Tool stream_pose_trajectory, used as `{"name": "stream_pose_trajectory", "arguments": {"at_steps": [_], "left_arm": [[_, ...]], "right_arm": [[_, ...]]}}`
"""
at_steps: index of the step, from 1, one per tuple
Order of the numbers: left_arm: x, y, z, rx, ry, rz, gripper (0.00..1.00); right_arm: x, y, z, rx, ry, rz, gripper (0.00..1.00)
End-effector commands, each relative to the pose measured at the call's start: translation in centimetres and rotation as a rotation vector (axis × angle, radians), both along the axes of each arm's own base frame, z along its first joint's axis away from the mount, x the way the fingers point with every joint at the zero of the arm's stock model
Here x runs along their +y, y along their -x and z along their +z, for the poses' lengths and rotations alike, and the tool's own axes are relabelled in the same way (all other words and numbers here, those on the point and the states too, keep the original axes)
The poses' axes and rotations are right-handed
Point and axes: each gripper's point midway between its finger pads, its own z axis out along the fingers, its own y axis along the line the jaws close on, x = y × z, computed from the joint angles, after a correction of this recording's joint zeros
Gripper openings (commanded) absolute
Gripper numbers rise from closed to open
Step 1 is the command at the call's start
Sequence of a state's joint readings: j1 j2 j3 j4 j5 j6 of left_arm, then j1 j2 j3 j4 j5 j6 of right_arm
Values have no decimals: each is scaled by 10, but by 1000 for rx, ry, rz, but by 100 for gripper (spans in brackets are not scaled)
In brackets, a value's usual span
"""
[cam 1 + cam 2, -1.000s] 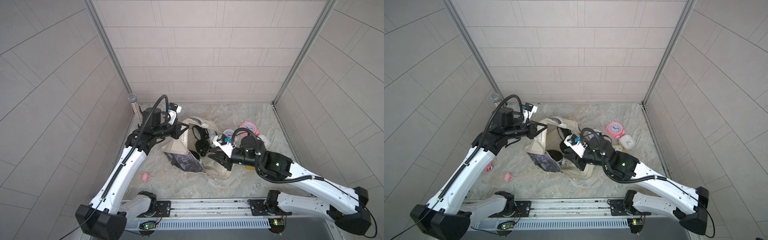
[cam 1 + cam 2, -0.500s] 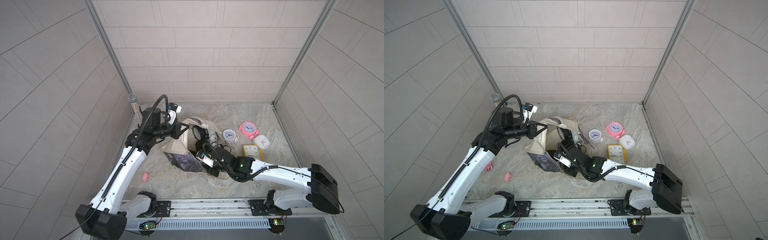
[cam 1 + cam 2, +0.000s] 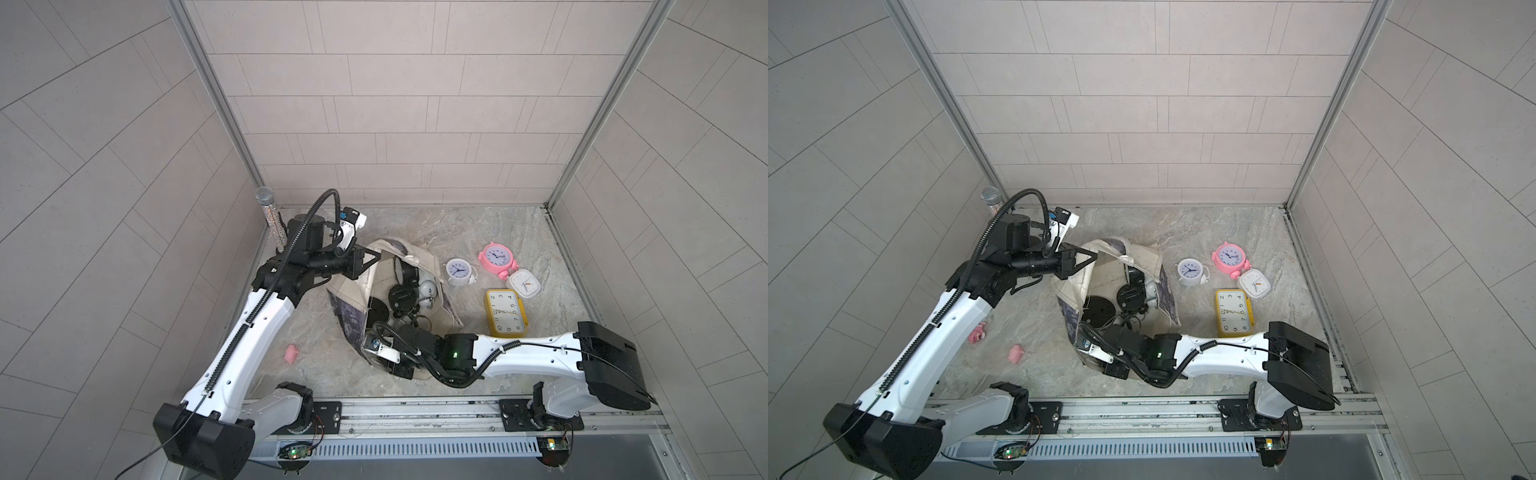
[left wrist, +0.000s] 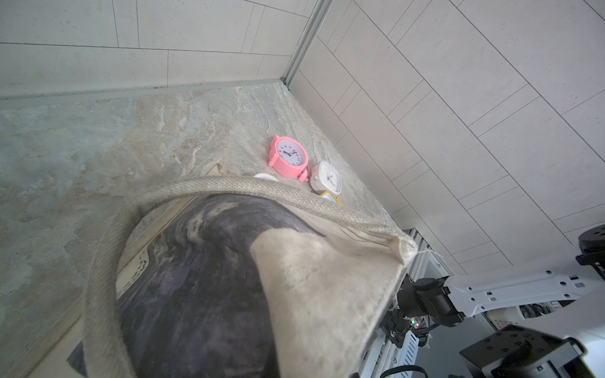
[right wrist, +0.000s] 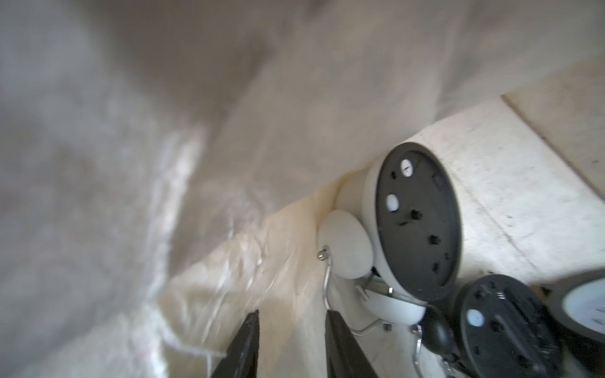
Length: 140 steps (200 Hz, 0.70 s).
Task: Take the alarm clock out of the canvas bag
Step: Pick up the alarm from the canvas bag.
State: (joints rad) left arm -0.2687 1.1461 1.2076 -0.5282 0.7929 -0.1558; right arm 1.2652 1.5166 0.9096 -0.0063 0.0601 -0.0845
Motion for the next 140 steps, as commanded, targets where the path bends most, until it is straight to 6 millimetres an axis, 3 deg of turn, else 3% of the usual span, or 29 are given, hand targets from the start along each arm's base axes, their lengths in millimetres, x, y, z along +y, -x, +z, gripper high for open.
{"name": "stream_pose_trajectory", "arguments": {"at_steps": [1, 56, 140], "left_arm": [[-3, 2, 31, -122, 41, -34, 0], [-3, 3, 33, -128, 49, -39, 0], [-4, 3, 34, -124, 54, -40, 0]], "right_arm": [[-11, -32, 20, -162, 48, -119, 36], [-38, -86, 13, -321, 224, -244, 38], [-57, -113, -28, -393, 445, -281, 46]]}}
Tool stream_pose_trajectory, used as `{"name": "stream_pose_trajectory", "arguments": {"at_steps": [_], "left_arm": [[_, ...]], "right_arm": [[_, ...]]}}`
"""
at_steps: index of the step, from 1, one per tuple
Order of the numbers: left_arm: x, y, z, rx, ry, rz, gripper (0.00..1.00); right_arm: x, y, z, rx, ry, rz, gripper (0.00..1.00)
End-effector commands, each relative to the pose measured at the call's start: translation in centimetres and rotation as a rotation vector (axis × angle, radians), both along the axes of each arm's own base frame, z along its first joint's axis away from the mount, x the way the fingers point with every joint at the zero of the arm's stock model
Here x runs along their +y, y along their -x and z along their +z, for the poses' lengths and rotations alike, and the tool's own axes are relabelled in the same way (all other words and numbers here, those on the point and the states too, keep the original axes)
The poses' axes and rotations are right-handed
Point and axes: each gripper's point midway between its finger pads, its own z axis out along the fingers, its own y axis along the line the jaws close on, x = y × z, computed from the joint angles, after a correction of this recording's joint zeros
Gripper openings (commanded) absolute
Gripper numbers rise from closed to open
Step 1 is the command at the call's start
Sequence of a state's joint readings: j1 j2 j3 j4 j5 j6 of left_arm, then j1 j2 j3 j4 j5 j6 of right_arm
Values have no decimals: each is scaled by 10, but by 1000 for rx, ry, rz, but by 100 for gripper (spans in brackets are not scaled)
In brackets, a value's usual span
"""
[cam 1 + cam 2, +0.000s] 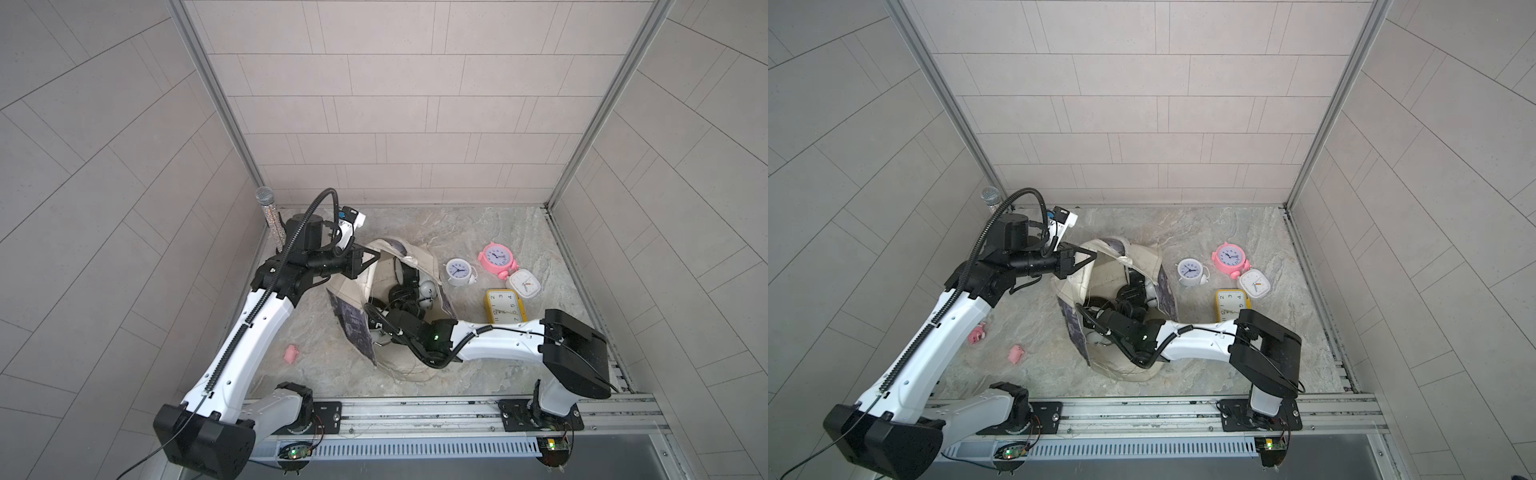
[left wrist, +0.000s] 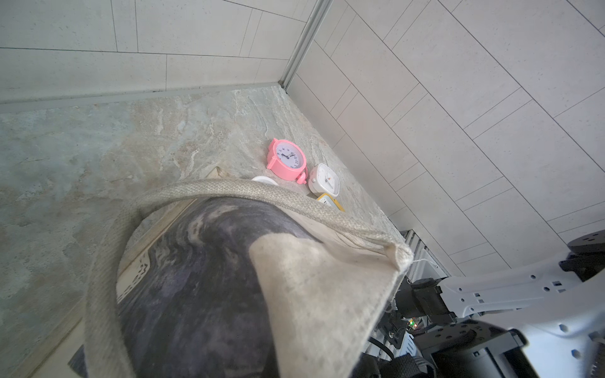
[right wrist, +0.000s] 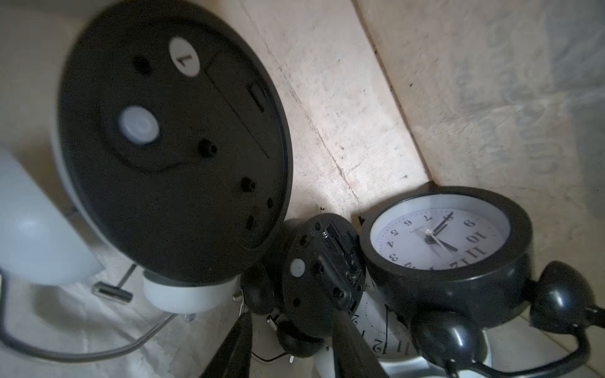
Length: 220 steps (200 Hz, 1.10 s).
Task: Take the alarm clock out of the canvas bag
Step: Pick up the alarm from the canvas bag.
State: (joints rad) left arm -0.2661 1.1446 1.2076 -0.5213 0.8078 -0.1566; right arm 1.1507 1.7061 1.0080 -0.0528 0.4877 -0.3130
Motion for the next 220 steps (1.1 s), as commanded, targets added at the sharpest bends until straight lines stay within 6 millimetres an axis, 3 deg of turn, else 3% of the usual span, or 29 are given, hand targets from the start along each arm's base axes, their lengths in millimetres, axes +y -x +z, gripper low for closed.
{"name": "stream_pose_trajectory", "arguments": {"at_steps": [1, 63, 114, 220], "left_arm": [[-3, 2, 32, -120, 44, -29, 0], [-2, 1, 31, -114, 42, -21, 0], [-1, 1, 31, -115, 38, -13, 0], [0, -2, 30, -106, 30, -3, 0]], "right_arm": [[-8, -8, -2, -42, 82, -16, 47], [-16, -12, -19, -39, 146, -47, 59], [-20, -6, -29, -9, 159, -36, 74], [-23, -15, -47, -19, 217, -66, 85]]}}
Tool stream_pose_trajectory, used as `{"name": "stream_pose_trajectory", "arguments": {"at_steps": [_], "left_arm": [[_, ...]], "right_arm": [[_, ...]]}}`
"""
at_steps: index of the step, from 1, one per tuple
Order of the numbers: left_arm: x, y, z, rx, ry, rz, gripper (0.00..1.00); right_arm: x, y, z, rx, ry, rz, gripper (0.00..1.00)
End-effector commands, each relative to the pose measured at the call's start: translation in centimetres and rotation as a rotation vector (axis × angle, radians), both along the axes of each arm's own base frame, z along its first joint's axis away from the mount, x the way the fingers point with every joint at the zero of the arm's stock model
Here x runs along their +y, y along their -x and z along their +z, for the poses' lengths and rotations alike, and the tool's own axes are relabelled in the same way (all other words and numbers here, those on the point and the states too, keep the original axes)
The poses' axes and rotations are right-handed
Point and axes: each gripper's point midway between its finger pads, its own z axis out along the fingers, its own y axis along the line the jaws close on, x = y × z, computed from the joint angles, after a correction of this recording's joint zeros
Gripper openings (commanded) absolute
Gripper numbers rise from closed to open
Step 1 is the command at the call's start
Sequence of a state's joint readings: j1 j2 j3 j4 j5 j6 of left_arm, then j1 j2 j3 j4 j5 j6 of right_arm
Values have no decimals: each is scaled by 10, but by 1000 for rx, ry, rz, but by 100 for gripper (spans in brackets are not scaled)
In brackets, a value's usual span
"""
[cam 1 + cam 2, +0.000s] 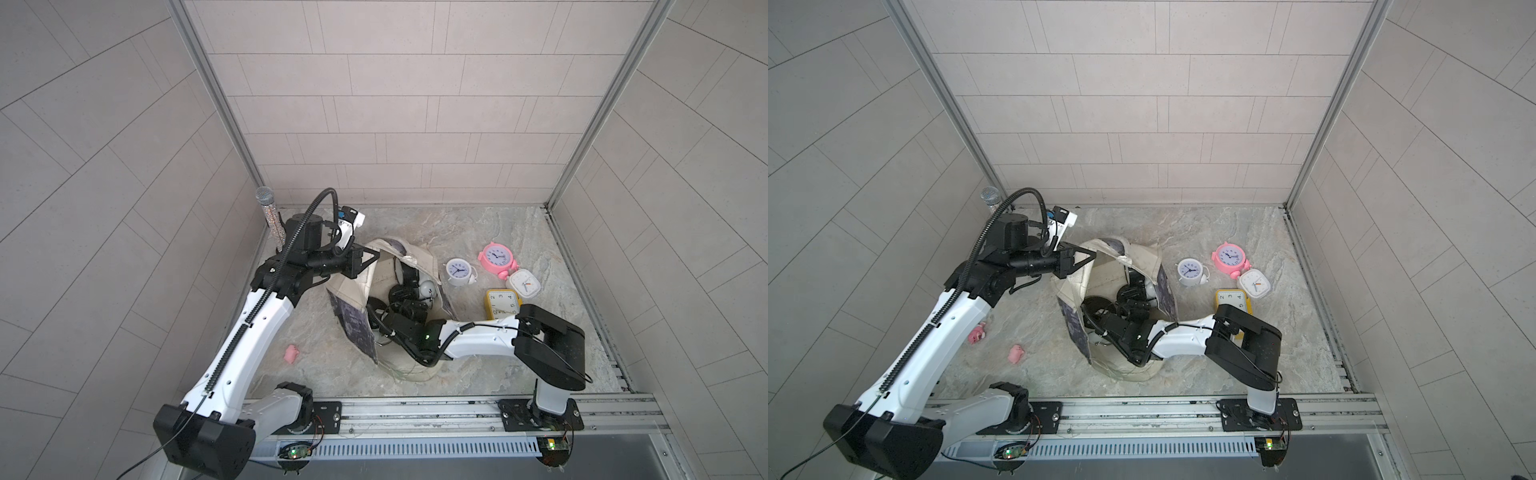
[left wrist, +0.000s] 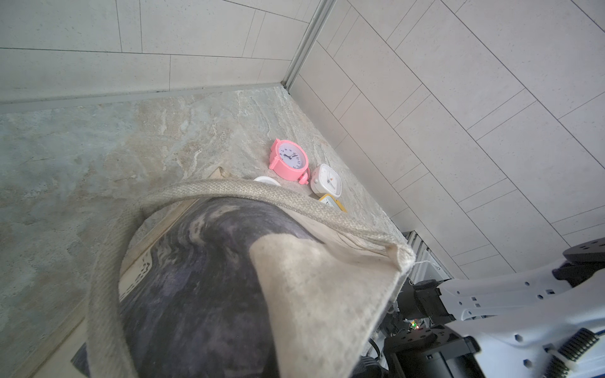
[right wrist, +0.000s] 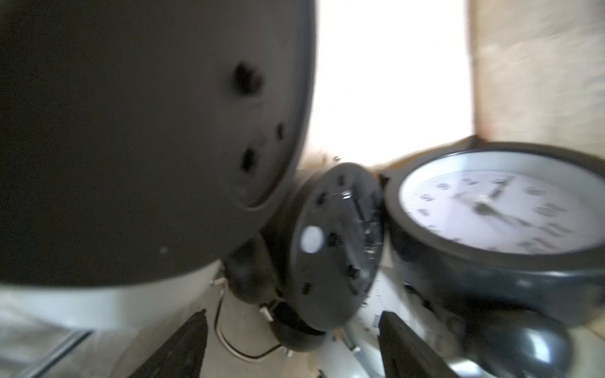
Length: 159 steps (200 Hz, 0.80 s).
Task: Take the alarm clock out of the canvas bag
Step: Pick up the alarm from the canvas bag.
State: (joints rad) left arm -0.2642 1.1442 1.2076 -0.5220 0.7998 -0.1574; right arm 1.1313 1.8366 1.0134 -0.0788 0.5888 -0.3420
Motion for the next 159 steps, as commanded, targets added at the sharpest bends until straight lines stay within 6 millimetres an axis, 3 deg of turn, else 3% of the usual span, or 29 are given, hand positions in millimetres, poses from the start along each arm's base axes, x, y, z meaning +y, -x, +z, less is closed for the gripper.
{"name": "stream_pose_trajectory", "arguments": {"at_steps": [1, 31, 87, 123, 159], "left_arm": [[-1, 0, 30, -106, 33, -12, 0], [-2, 0, 30, -103, 36, -13, 0], [-3, -2, 26, -86, 39, -12, 0], [-3, -1, 28, -94, 44, -17, 0], [-4, 0, 29, -89, 50, -23, 0]], "right_arm": [[0, -2, -1, -4, 24, -5, 85], [-6, -15, 0, -46, 31, -51, 86], [-6, -35, 24, -197, 34, -82, 82], [-5, -40, 37, -235, 31, -82, 64], [-6, -51, 45, -232, 14, -93, 52]]}}
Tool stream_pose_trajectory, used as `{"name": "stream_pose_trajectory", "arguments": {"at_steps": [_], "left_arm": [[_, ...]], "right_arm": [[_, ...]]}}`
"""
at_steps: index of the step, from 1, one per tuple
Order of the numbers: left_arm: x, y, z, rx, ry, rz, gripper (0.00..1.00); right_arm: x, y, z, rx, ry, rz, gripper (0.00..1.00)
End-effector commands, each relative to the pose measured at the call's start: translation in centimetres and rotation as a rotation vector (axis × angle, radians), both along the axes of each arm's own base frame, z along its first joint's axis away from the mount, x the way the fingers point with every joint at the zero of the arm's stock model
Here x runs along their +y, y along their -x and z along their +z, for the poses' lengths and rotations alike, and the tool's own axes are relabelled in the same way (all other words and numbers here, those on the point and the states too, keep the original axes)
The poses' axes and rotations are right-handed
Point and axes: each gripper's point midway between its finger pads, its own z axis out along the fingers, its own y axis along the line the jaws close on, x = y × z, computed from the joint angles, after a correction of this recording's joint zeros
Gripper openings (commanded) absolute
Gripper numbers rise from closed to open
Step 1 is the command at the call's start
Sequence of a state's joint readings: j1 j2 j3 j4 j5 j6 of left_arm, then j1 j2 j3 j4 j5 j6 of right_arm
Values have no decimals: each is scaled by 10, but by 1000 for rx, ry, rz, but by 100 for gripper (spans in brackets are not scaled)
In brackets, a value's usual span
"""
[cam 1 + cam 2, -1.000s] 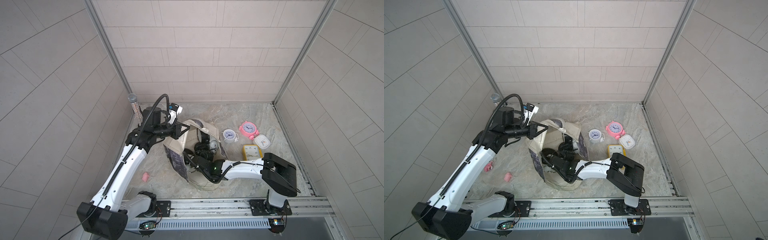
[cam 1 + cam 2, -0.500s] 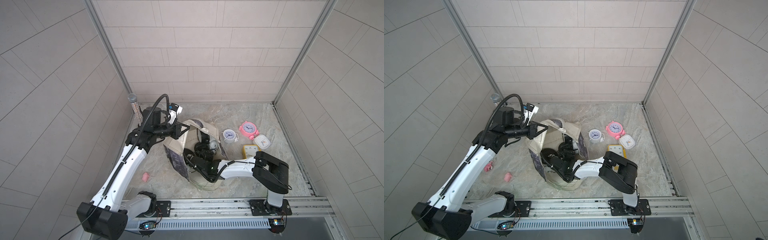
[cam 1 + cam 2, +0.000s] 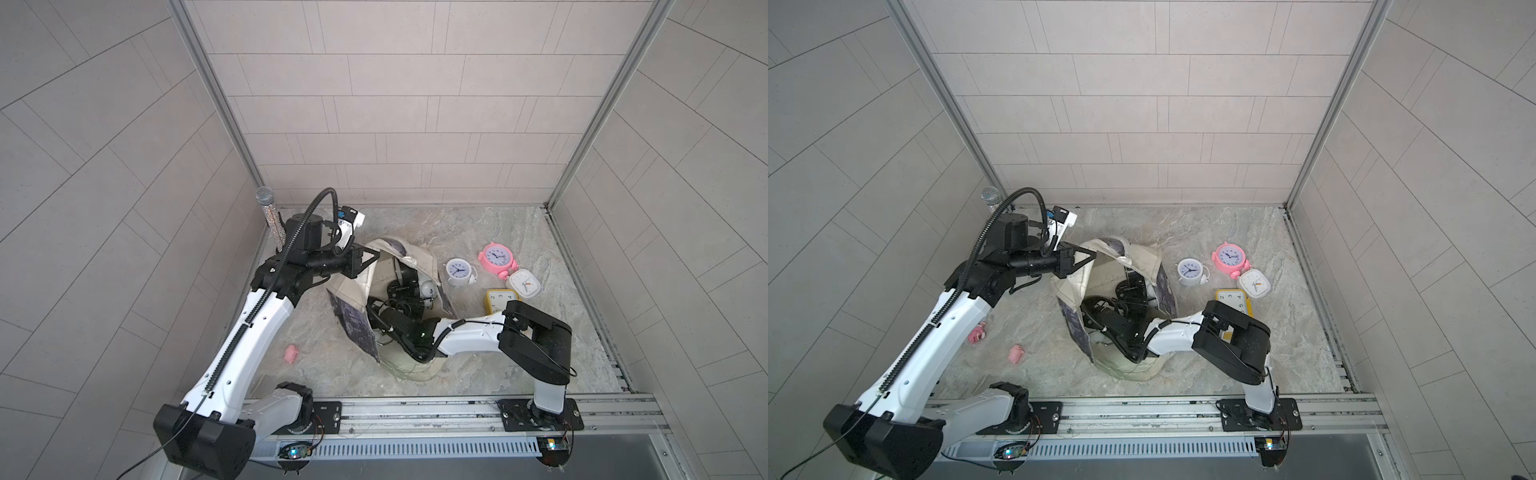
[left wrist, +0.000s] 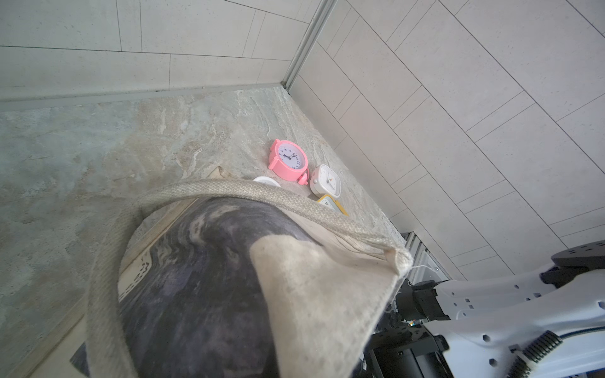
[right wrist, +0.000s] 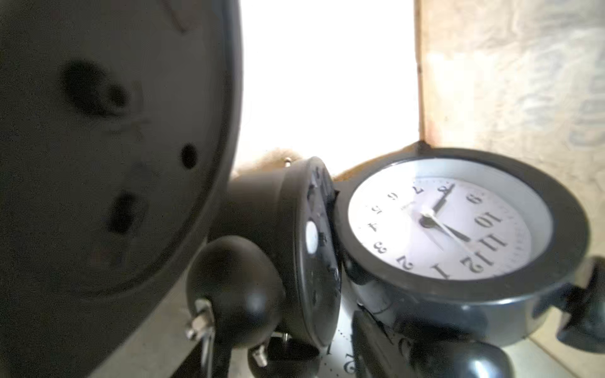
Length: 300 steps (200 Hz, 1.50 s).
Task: Take the alarm clock out of the canvas bag
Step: Pick up the alarm from the canvas bag.
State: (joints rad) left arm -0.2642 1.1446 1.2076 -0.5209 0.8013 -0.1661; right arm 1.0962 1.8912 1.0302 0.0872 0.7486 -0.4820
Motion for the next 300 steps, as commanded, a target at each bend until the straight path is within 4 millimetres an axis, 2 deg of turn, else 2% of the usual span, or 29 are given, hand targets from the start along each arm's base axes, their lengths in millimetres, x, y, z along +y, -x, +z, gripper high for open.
{"name": "stream_pose_trajectory", "arguments": {"at_steps": [1, 28, 50, 91, 128, 149, 201, 255, 274, 300], "left_arm": [[-4, 0, 28, -96, 45, -25, 0], [-3, 0, 27, -94, 42, -20, 0], [-2, -1, 26, -93, 38, -13, 0], [-8, -1, 32, -90, 85, -36, 0], [-7, -2, 32, -95, 83, -26, 0], [-6, -2, 32, -95, 81, -23, 0], [-6, -3, 30, -90, 77, -18, 0], [-5, -1, 30, -94, 77, -18, 0], [-5, -1, 30, -94, 74, -16, 0], [-4, -2, 28, -92, 70, -11, 0]], "right_arm": [[-2, -15, 27, -53, -44, -36, 52], [-3, -18, 26, -16, -56, -27, 39], [-1, -15, 25, 15, -58, -2, 23], [-1, -11, 31, 41, -60, 17, 15], [-3, -2, 50, 76, -99, 40, 6], [-6, 2, 67, 78, -135, 40, 0], [-11, 17, 95, 130, -224, 59, 0], [-16, 29, 112, 210, -290, 68, 0], [-15, 41, 111, 290, -302, 94, 0], [-17, 55, 124, 351, -346, 120, 0]]}}
